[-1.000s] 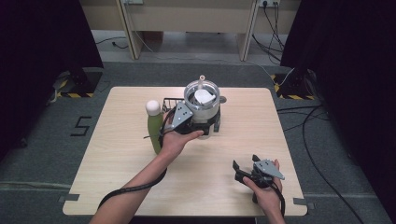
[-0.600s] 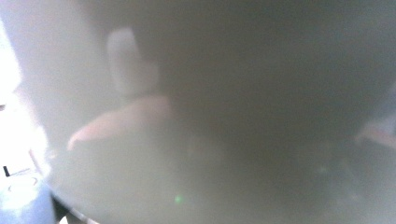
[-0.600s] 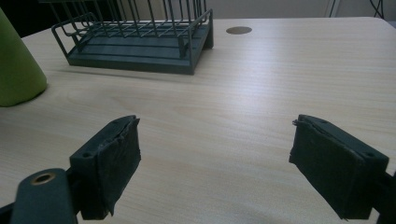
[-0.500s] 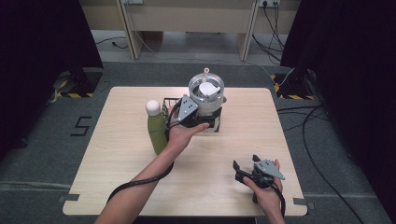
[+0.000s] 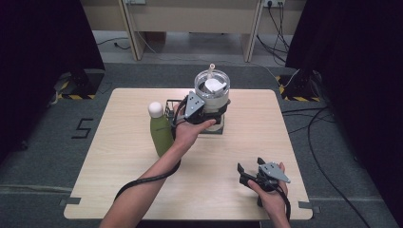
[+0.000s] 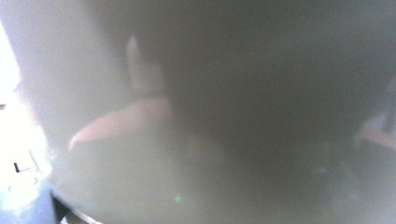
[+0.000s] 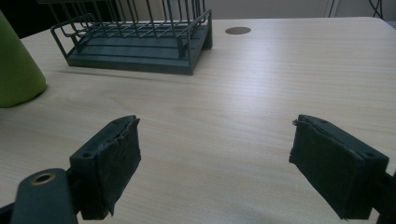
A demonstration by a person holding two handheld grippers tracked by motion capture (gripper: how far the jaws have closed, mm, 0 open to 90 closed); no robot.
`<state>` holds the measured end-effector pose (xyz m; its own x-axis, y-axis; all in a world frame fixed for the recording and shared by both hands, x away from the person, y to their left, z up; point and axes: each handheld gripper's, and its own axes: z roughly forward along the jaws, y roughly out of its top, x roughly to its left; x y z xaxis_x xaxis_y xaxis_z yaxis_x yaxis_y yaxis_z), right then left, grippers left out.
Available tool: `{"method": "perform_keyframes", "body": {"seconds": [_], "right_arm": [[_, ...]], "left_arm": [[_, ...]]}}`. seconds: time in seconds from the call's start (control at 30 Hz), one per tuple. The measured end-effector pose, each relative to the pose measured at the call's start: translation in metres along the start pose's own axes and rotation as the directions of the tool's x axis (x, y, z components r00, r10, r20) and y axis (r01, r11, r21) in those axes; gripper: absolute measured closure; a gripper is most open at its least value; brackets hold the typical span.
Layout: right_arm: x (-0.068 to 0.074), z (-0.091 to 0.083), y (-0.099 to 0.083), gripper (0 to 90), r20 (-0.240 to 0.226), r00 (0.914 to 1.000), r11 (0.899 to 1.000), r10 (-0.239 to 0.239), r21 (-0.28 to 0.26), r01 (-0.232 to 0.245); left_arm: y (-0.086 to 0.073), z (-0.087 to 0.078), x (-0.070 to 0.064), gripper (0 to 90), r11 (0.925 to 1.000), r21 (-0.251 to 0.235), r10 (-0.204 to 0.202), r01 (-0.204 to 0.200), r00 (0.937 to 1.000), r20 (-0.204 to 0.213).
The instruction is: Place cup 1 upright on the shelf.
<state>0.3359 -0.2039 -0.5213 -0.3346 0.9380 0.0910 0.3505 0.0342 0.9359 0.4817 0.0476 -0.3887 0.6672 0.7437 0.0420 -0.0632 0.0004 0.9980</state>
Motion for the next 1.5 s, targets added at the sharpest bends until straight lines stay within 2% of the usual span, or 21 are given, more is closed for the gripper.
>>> {"method": "perform_keyframes", "body": {"seconds": [0.37,0.5,0.8,0.83,0.9,0.93,1.07,1.1,1.13,1.23,1.3,1.33,1.43,1.5], "right_arm": [[0.000,0.000,0.000,15.5,-0.003,1.0000,1.000,0.002,0.000,-0.002],[0.000,0.000,0.000,15.5,-0.004,1.0000,1.000,0.002,0.000,-0.002],[-0.001,-0.001,0.000,15.5,-0.009,1.0000,1.000,0.003,-0.001,-0.003],[-0.001,-0.001,0.000,15.5,-0.009,1.0000,1.000,0.003,0.000,-0.003],[-0.001,-0.001,0.000,15.5,-0.010,0.9999,1.000,0.003,-0.001,-0.003],[-0.001,-0.001,0.000,15.5,-0.010,0.9999,1.000,0.003,0.000,-0.003],[-0.001,-0.001,0.000,15.5,-0.011,0.9999,1.000,0.002,0.002,-0.002],[-0.001,-0.001,0.000,15.5,-0.011,0.9999,1.000,0.003,0.002,-0.003],[-0.001,-0.001,0.000,15.5,-0.012,0.9999,1.000,0.005,0.003,-0.005],[-0.001,-0.001,0.000,15.5,-0.016,0.9999,1.000,0.004,0.002,-0.004],[-0.001,-0.001,0.000,15.5,-0.017,0.9998,1.000,0.003,0.001,-0.003],[-0.001,-0.001,0.000,15.5,-0.019,0.9998,1.000,0.003,0.001,-0.003],[-0.001,-0.001,0.000,15.5,-0.017,0.9999,1.000,0.003,0.002,-0.003],[-0.002,-0.001,0.000,15.5,-0.017,0.9999,1.000,0.003,0.001,-0.003]], "left_arm": [[0.005,0.013,0.004,9.1,0.9998,-0.020,0.008,-0.009,0.9981,-0.061],[0.008,0.019,0.004,9.1,0.9994,-0.021,0.027,-0.029,0.9957,-0.088],[0.006,0.030,0.005,9.1,0.9995,-0.028,0.009,-0.014,0.9883,-0.152],[0.006,0.032,0.006,9.1,0.9994,-0.032,0.004,-0.010,0.9864,-0.164],[0.005,0.034,0.007,9.1,0.9992,-0.029,0.024,-0.029,0.9820,-0.187],[0.004,0.035,0.006,9.1,0.9996,-0.021,0.015,-0.019,0.9809,-0.194],[0.001,0.041,0.005,9.1,0.9997,-0.010,0.017,-0.020,0.9715,-0.236],[0.001,0.041,0.005,9.1,0.9997,-0.010,0.017,-0.020,0.9715,-0.236],[0.000,0.044,0.004,9.1,0.9994,-0.002,0.034,-0.036,0.9656,-0.258],[0.000,0.047,0.003,9.1,0.9990,0.000,0.044,-0.046,0.9568,-0.288],[0.001,0.050,0.002,9.1,0.9982,0.002,0.057,-0.059,0.9482,-0.312],[0.002,0.051,0.003,9.1,0.9974,-0.003,0.068,-0.073,0.9467,-0.315],[0.003,0.052,0.001,9.0,0.9979,-0.002,0.060,-0.065,0.9440,-0.324],[0.004,0.055,-0.001,9.0,0.9973,-0.001,0.069,-0.073,0.9369,-0.343]]}}
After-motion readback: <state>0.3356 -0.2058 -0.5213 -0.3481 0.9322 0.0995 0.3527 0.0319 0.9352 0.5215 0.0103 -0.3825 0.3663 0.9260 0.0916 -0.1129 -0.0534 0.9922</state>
